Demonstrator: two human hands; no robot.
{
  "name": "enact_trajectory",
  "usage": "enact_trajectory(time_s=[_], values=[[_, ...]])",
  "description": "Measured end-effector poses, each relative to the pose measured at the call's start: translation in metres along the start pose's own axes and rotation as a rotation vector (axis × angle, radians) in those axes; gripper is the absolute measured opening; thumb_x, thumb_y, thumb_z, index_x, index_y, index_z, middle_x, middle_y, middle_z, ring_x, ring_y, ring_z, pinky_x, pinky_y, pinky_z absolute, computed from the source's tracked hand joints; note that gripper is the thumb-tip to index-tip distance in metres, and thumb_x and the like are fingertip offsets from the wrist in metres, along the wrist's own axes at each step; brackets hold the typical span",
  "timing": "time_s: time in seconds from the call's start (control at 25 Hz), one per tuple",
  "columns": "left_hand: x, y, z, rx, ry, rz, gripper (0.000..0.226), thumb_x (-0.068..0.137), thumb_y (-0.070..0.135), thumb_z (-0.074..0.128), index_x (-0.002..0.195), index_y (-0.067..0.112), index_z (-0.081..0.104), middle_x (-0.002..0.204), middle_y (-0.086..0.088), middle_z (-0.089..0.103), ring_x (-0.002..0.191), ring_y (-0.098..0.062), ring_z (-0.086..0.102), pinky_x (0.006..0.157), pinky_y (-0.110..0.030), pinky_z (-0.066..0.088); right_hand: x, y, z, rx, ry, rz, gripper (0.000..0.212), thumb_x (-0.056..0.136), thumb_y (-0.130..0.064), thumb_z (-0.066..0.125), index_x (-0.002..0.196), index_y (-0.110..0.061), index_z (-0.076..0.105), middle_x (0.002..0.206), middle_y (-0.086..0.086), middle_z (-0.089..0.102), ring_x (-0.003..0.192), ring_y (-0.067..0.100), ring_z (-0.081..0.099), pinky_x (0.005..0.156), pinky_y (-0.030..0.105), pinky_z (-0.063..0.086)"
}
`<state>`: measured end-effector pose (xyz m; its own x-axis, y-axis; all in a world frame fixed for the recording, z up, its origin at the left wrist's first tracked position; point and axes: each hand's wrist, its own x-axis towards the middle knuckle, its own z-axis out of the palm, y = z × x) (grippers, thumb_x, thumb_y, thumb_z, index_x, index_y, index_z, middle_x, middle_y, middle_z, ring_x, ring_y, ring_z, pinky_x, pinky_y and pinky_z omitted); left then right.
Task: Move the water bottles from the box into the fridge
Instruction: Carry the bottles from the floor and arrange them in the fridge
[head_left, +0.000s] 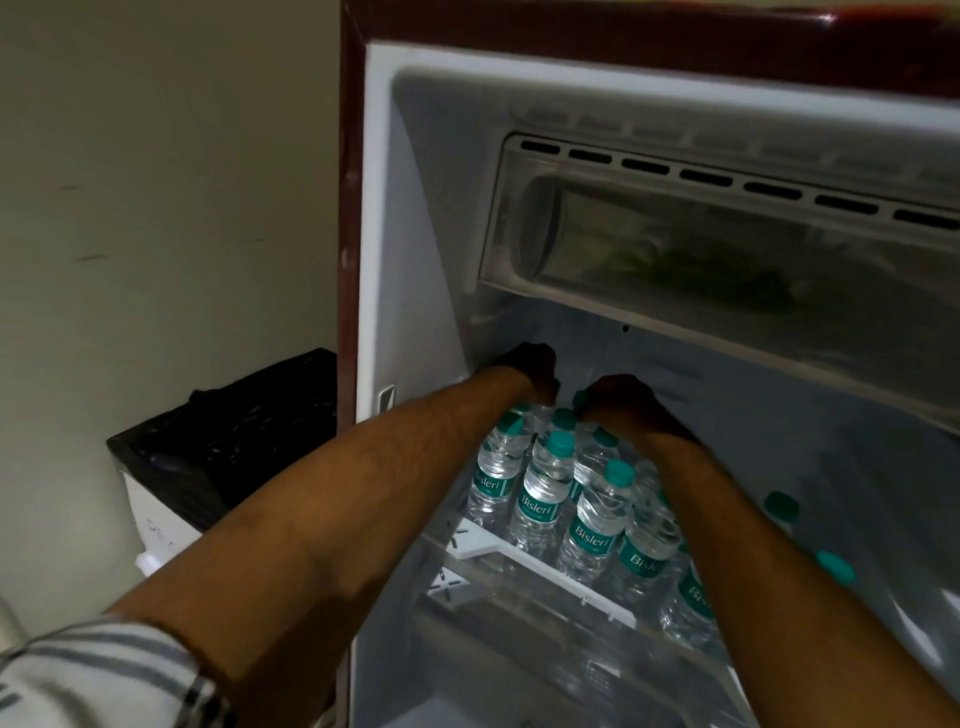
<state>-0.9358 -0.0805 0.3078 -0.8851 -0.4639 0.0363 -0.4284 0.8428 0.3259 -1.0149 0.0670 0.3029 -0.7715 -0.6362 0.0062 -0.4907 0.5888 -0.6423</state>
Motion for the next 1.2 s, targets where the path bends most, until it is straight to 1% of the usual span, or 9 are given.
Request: enact_trajectory(time_s=[0.2,0.36,0.52,0.6,0.8,0.88,1.0,1.08,1.2], values=[[-0.003,0.001,0.005,0.027,-0.011,-0.02,0.038,0.093,0.031,0.067,0.122,0.007,0.06,0.12,-0.013,0.065,0.101,-0.027,0.063,0.087,-0.036,0.055,0.0,0.001,0.004,0.036,-0.005,0.007,0.014,0.088,-0.019,0.076,0.101,-0.014,0.075,0.085,0.004,0.072,0.065,0.012,0.068,0.049,0.02,0.049],[-0.008,0.003,0.001,0.021,-0.038,-0.05,0.036,0.09,0.023,0.073,0.12,0.007,0.062,0.118,-0.013,0.066,0.098,-0.026,0.066,0.079,-0.034,0.056,0.0,0.005,0.002,0.087,-0.001,0.003,0.027,0.085,-0.015,0.079,0.111,-0.017,0.071,0.105,0.008,0.071,0.073,0.016,0.07,0.051,0.02,0.05],[-0.017,0.008,-0.001,0.046,0.018,-0.033,0.041,0.092,0.024,0.068,0.128,0.009,0.057,0.128,-0.013,0.061,0.112,-0.027,0.061,0.088,-0.034,0.053,-0.006,0.005,0.0,0.043,0.024,-0.046,0.037,0.087,-0.022,0.076,0.123,-0.017,0.066,0.121,0.008,0.068,0.087,0.023,0.072,0.069,0.031,0.059],[-0.023,0.011,-0.006,0.001,0.066,-0.019,0.048,0.094,0.027,0.065,0.137,0.011,0.051,0.135,-0.011,0.056,0.119,-0.027,0.056,0.096,-0.035,0.05,-0.015,0.003,-0.001,0.046,0.094,-0.108,0.04,0.09,-0.025,0.074,0.127,-0.021,0.062,0.129,0.004,0.063,0.096,0.024,0.069,0.081,0.036,0.06],[-0.058,0.024,-0.02,-0.112,0.211,0.023,0.055,0.097,0.026,0.058,0.147,0.012,0.039,0.144,-0.013,0.048,0.129,-0.028,0.049,0.106,-0.036,0.043,-0.042,-0.012,-0.009,-0.032,0.334,-0.216,0.029,0.097,-0.018,0.06,0.126,-0.02,0.063,0.136,0.007,0.058,0.119,0.024,0.057,0.097,0.028,0.047],[-0.085,0.027,-0.019,-0.166,0.292,0.053,0.057,0.098,0.023,0.056,0.15,0.011,0.036,0.145,-0.013,0.048,0.13,-0.029,0.049,0.107,-0.034,0.042,-0.059,-0.021,-0.011,0.009,0.374,-0.202,0.028,0.098,-0.018,0.058,0.125,-0.02,0.064,0.137,0.006,0.057,0.121,0.024,0.056,0.096,0.024,0.044],[-0.133,0.029,-0.009,-0.209,0.42,0.079,0.056,0.096,0.018,0.057,0.149,0.011,0.041,0.141,-0.014,0.053,0.124,-0.029,0.054,0.101,-0.039,0.048,-0.096,-0.03,-0.003,0.117,0.458,-0.205,0.026,0.097,-0.017,0.059,0.122,-0.02,0.066,0.135,0.005,0.058,0.114,0.023,0.06,0.09,0.029,0.052],[-0.169,0.027,0.002,-0.206,0.464,0.115,0.051,0.094,0.017,0.058,0.143,0.01,0.048,0.136,-0.013,0.058,0.121,-0.028,0.057,0.097,-0.04,0.05,-0.128,-0.034,0.011,0.155,0.553,-0.261,0.025,0.096,-0.013,0.059,0.12,-0.016,0.066,0.13,0.006,0.061,0.11,0.023,0.062,0.083,0.025,0.049],[-0.226,0.02,0.022,-0.24,0.509,0.152,0.041,0.094,0.018,0.057,0.136,0.012,0.055,0.13,-0.009,0.063,0.118,-0.026,0.057,0.095,-0.039,0.051,-0.178,-0.033,0.041,0.2,0.622,-0.324,0.029,0.095,-0.01,0.059,0.123,-0.016,0.063,0.128,0.004,0.06,0.115,0.023,0.058,0.085,0.027,0.046]])
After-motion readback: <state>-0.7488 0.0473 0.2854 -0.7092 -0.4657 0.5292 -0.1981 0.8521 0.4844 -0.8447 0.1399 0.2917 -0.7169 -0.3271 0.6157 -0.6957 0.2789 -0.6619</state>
